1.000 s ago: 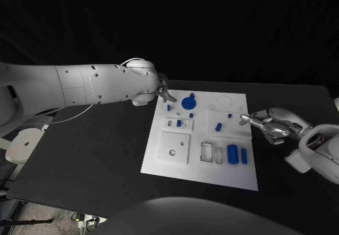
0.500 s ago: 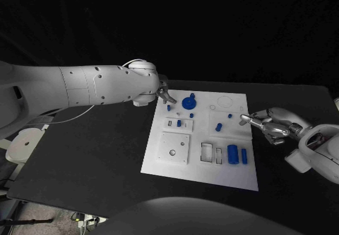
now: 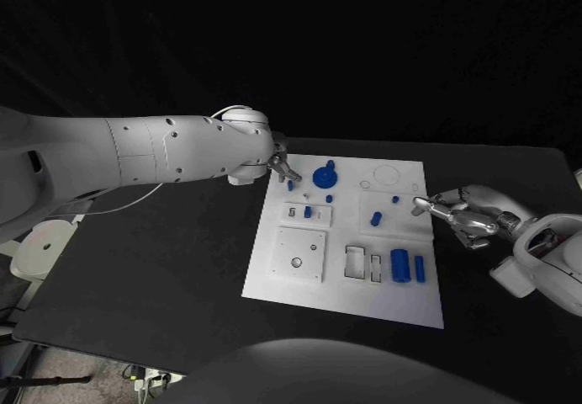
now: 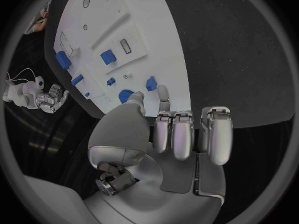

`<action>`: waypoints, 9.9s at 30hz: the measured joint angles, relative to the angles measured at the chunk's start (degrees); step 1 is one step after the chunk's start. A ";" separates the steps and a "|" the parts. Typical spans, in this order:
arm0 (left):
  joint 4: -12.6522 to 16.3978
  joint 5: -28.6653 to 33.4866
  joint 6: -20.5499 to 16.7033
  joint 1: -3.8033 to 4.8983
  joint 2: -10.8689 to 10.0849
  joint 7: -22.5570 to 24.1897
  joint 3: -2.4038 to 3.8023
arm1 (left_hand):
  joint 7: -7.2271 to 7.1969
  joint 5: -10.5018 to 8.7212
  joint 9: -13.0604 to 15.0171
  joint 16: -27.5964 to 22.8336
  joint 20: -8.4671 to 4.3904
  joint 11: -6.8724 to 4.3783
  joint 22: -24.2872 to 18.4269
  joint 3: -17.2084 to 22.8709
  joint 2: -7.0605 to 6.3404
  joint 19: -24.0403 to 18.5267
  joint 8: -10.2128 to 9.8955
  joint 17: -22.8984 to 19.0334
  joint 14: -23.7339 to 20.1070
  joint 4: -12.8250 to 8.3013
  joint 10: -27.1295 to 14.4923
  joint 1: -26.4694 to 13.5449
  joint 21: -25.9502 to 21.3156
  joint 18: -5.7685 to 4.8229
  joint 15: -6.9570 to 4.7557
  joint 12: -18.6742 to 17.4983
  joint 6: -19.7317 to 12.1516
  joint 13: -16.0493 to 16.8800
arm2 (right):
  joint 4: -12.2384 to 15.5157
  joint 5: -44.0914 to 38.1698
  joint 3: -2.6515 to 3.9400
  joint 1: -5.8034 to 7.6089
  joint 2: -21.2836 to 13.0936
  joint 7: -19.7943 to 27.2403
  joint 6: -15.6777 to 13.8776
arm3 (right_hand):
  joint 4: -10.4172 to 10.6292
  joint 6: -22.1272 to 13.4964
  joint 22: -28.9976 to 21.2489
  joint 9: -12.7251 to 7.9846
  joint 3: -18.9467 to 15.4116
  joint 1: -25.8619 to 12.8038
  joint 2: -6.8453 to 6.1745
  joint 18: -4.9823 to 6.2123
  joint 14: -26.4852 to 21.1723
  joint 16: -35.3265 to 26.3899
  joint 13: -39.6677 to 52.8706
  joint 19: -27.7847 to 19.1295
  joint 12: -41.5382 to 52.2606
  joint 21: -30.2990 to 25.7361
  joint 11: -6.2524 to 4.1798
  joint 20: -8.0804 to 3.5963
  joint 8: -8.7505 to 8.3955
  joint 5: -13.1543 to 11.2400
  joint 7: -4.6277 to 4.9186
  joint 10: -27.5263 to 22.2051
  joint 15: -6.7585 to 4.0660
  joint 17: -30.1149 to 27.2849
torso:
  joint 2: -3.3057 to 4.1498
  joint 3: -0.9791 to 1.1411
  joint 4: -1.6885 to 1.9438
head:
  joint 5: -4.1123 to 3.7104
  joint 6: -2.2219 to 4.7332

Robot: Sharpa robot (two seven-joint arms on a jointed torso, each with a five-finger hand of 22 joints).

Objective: Assemble the parts on the task board

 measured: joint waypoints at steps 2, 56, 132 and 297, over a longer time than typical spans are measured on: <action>-0.03 -0.03 0.05 -0.08 0.07 -0.01 0.00 | 0.00 0.00 0.00 0.00 0.00 0.00 0.00 0.00 0.00 0.00 0.00 0.00 0.00 0.00 0.00 0.00 0.00 0.00 0.00 0.00 0.00 0.00 | -0.04 0.00 0.00 0.00 0.02 0.00 0.01 | 0.00 0.00 0.00 0.00 0.00 0.00 0.00 0.00 0.00 0.00 0.00 0.00 0.00 0.00 0.00 0.00 0.00 0.00 0.00 0.00 0.00 0.00 | -0.02 0.00 0.00 | 0.01 0.00; -0.50 1.66 0.19 -0.91 0.93 -0.11 0.02 | -0.40 14.61 -4.23 0.00 0.00 0.00 0.03 2.30 -0.36 0.00 -2.15 0.03 0.00 -0.05 0.00 6.24 0.00 0.00 0.00 0.00 2.04 0.00 | -0.36 0.00 0.00 -0.07 0.19 -0.05 0.25 | 0.00 0.00 0.02 -0.04 0.00 0.00 0.00 0.00 0.00 0.00 0.00 0.00 0.00 0.00 0.00 0.00 0.00 0.00 0.00 0.00 0.00 -0.03 | -0.02 -0.02 -0.01 | 0.30 0.00; 17.38 -3.43 -1.37 -2.95 -9.28 -0.53 -0.02 | -0.81 17.24 -4.01 0.00 0.00 -0.41 0.00 6.25 -0.91 0.00 -2.15 0.00 -0.08 -0.06 0.00 8.43 -1.12 0.00 -0.33 0.00 2.45 0.00 | -1.23 0.00 -0.02 -1.35 0.52 -0.33 0.48 | 0.00 0.00 -0.03 -0.08 0.00 0.00 0.00 0.00 0.00 0.00 0.00 -0.22 0.00 -0.21 0.00 0.22 0.00 0.23 0.00 0.00 0.00 -0.02 | -0.03 -0.01 0.00 | 0.96 0.00; 17.30 -3.12 -2.71 -3.64 -8.67 -0.54 0.00 | 0.00 19.10 -1.78 0.00 0.00 0.00 0.00 8.57 -0.31 0.00 0.90 0.03 -0.10 0.07 0.01 -1.20 -2.11 0.00 -0.31 0.00 0.18 0.00 | -2.14 0.02 -0.02 -2.35 0.78 -0.20 0.48 | -0.16 0.00 -0.02 -0.23 -0.15 0.00 0.00 0.00 0.00 0.00 0.00 -0.22 0.00 -0.21 0.00 0.22 0.00 0.45 0.00 0.00 0.00 -0.04 | -0.06 -0.04 -0.01 | 1.54 0.00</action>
